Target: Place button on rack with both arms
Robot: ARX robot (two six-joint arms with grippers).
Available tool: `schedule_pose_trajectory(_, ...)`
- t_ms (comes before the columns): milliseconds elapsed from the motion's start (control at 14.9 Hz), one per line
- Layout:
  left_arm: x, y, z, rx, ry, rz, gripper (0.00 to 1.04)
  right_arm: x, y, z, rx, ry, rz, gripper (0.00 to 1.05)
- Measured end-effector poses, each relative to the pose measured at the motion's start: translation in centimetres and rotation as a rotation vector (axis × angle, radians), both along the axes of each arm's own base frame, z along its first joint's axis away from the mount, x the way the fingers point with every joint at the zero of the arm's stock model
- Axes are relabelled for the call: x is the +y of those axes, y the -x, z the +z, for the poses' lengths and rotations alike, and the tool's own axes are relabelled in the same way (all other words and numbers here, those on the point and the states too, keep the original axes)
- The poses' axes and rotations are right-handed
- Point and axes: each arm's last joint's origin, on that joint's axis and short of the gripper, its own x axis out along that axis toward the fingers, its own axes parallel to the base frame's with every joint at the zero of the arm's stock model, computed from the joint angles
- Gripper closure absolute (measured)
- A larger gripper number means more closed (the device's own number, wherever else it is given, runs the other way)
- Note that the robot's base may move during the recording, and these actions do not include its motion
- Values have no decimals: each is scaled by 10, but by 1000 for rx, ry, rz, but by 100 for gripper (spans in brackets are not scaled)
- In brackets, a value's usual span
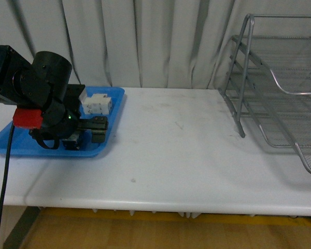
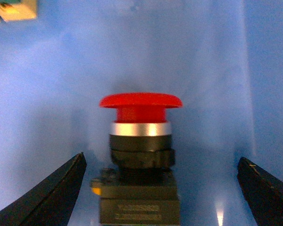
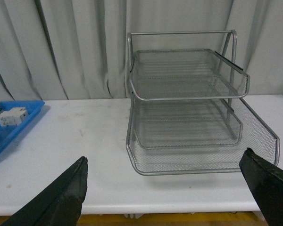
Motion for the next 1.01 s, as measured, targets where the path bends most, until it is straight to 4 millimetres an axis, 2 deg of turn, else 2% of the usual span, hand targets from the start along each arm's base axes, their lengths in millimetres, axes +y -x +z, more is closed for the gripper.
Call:
schedule_pose_trajectory(134,2,-1,0,-3,-7,4,26,0,0,0,0,0,0,6)
schedule_pose_trajectory(336,4,3,-1,-14,-3,-5,64,0,0,0,0,0,0,6)
schedule_pose_trajectory(470,8,15,10,-18,-12,-24,66,0,0,0,0,0,0,6)
schedule_pose_trajectory(537,8,22,27,-49,-20,-45,66,0,0,0,0,0,0,6)
schedule_pose_trajectory(671,9,45,83,-179,-14,-91,67,0,0,0,0,0,0,6)
schedule_pose_trajectory(738,10,57,100,-229,-19,-107,67,0,0,0,0,0,0,6)
schedule_pose_trajectory(806,11,77,116,-273,-22,-116,67,0,0,0,0,0,0,6)
schedule_pose_trajectory(1007,13,127,128,-305,-13,-145,67,0,0,0,0,0,0,6)
